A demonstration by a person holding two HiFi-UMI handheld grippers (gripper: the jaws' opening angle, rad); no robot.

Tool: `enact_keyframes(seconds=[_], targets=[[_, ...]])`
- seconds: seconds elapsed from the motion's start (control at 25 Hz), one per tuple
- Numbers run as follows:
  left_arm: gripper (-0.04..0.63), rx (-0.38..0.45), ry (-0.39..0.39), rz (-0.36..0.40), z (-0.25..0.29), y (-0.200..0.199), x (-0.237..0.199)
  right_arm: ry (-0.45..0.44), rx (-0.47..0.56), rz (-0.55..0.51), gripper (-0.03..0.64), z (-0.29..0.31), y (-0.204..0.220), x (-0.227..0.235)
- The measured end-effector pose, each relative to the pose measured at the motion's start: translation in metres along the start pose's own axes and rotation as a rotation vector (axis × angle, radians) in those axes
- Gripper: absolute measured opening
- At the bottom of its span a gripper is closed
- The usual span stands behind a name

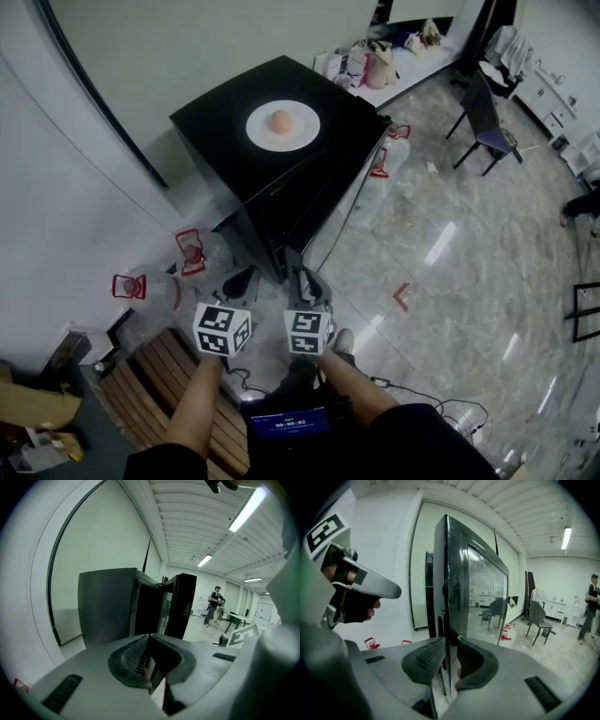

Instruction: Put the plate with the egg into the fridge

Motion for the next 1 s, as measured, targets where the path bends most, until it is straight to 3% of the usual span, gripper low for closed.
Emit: enact_keyframes(seconds=[0.64,0.84,1.0], targets=[[0.011,-0.078,0.247,0.083,0.059,0.024,0.131,-0.161,-0.042,-0.041,0.077,-0.069,0.028,0.084],[0.009,-0.088,0.317,0.119,0.074,0.021,0.161,-0.156,-0.06,-0.055,0.069,-0.088,0.034,0.118],[0.011,-0.094,0.357,0.133,0.086,0.018,0.179,-0.1,-0.074,-0.054,0.06,-0.104,0.041,0.153]])
Point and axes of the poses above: the fingertips, and each gripper's own axes: z forward along the fingers, x to its right, y out of its underside, the point moved 2 cm from there along -z, backward along the fingers
